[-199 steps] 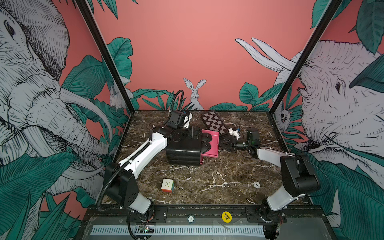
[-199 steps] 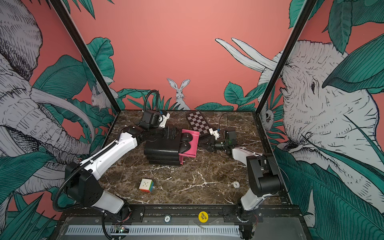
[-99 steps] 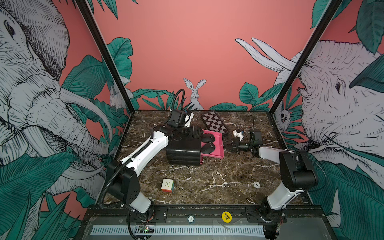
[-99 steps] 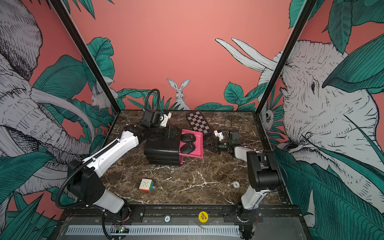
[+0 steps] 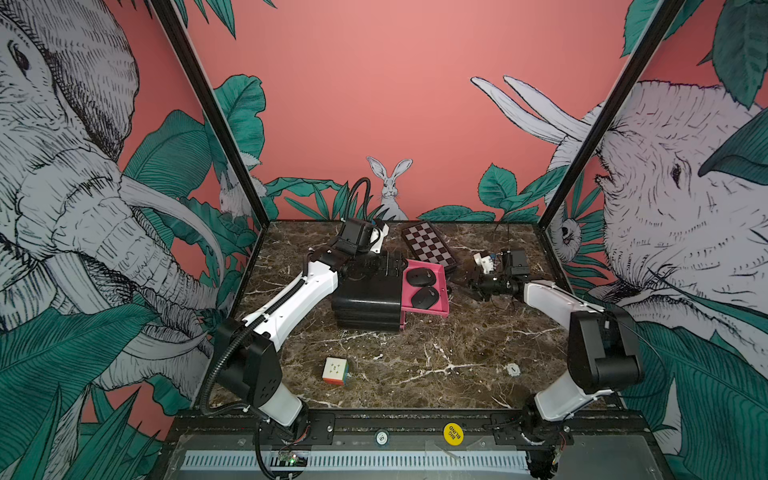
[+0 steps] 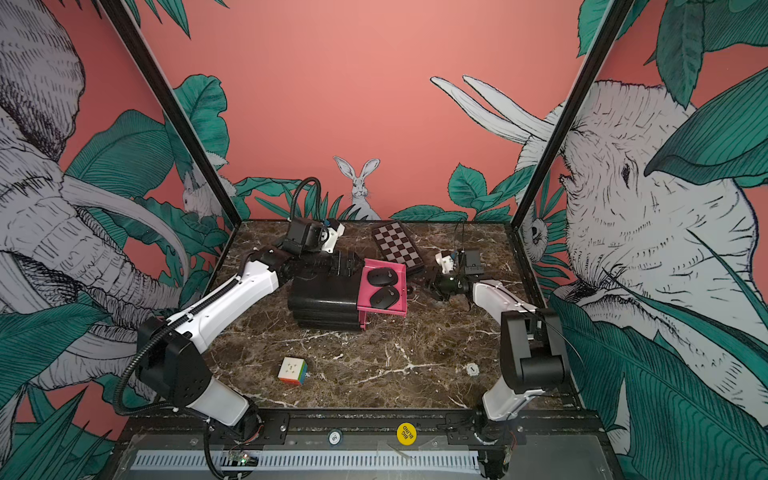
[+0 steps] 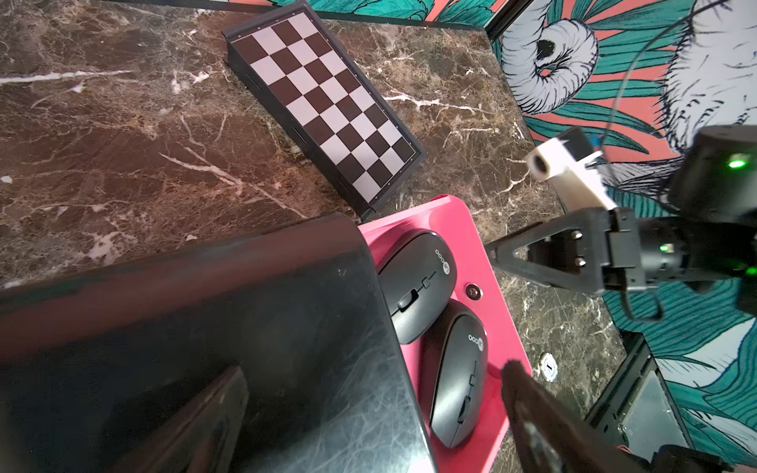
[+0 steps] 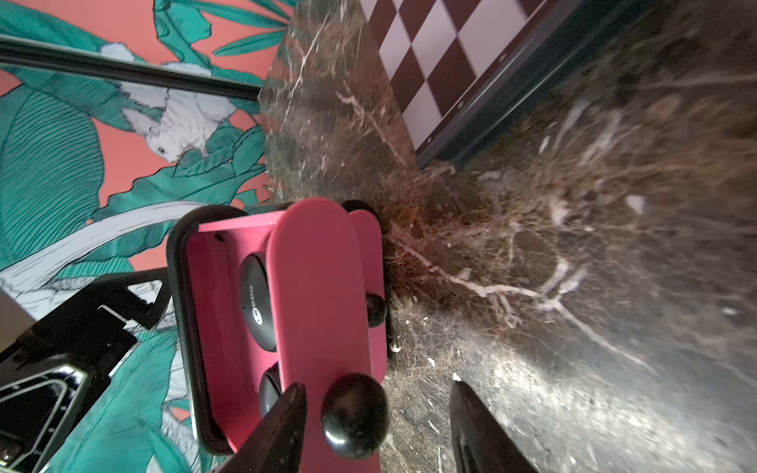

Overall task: Take the mice out of the drawer
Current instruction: Open the drawer in the storage box, then pick up the mouse from the drawer.

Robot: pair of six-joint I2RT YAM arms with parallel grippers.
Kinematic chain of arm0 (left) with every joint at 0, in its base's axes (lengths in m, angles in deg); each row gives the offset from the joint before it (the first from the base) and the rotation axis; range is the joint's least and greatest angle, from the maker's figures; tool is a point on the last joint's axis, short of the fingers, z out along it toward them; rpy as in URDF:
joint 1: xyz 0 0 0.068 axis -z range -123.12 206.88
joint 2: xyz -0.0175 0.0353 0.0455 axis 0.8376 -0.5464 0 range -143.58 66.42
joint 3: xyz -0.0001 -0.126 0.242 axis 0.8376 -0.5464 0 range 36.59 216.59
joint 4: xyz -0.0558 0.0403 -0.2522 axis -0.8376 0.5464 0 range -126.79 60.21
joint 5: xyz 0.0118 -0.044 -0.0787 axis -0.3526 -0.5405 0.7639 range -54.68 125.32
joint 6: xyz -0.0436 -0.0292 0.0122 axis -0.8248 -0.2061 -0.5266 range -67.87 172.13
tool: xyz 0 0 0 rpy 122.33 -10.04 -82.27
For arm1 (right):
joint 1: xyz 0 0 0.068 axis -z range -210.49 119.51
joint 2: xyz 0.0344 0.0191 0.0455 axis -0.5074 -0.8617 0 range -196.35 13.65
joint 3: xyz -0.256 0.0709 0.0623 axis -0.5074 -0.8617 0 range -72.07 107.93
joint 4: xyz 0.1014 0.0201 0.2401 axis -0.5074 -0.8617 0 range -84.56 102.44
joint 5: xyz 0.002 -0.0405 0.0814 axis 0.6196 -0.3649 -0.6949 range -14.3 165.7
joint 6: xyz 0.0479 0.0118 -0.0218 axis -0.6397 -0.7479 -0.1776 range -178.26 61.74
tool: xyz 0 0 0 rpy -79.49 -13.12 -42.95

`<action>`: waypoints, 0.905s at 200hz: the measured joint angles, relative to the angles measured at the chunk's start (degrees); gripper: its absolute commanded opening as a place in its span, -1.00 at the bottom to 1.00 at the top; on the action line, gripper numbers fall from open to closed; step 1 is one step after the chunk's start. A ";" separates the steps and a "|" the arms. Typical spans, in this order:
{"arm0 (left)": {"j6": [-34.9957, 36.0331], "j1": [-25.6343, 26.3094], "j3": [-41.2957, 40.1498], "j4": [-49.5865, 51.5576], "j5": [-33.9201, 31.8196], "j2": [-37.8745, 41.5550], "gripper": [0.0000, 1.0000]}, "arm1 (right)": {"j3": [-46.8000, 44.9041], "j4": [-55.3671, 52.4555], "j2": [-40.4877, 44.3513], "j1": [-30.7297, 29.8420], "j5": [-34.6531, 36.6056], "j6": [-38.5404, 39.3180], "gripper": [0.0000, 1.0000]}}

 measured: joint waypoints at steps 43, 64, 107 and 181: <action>0.09 0.02 0.04 -0.20 -0.07 -0.09 0.99 | 4.02 -8.83 7.96 0.00 9.35 0.28 0.24; 0.07 0.00 0.04 -0.20 -0.57 -0.09 0.99 | 6.10 -13.03 11.28 -0.76 13.57 -0.48 0.33; -0.02 0.02 -0.02 -0.22 -2.75 0.02 0.99 | 10.03 -21.46 17.97 -9.40 24.44 -3.13 0.50; 1.55 0.02 -1.01 -0.04 -7.87 1.20 0.99 | 16.46 -28.55 13.05 -24.28 39.67 -11.19 0.52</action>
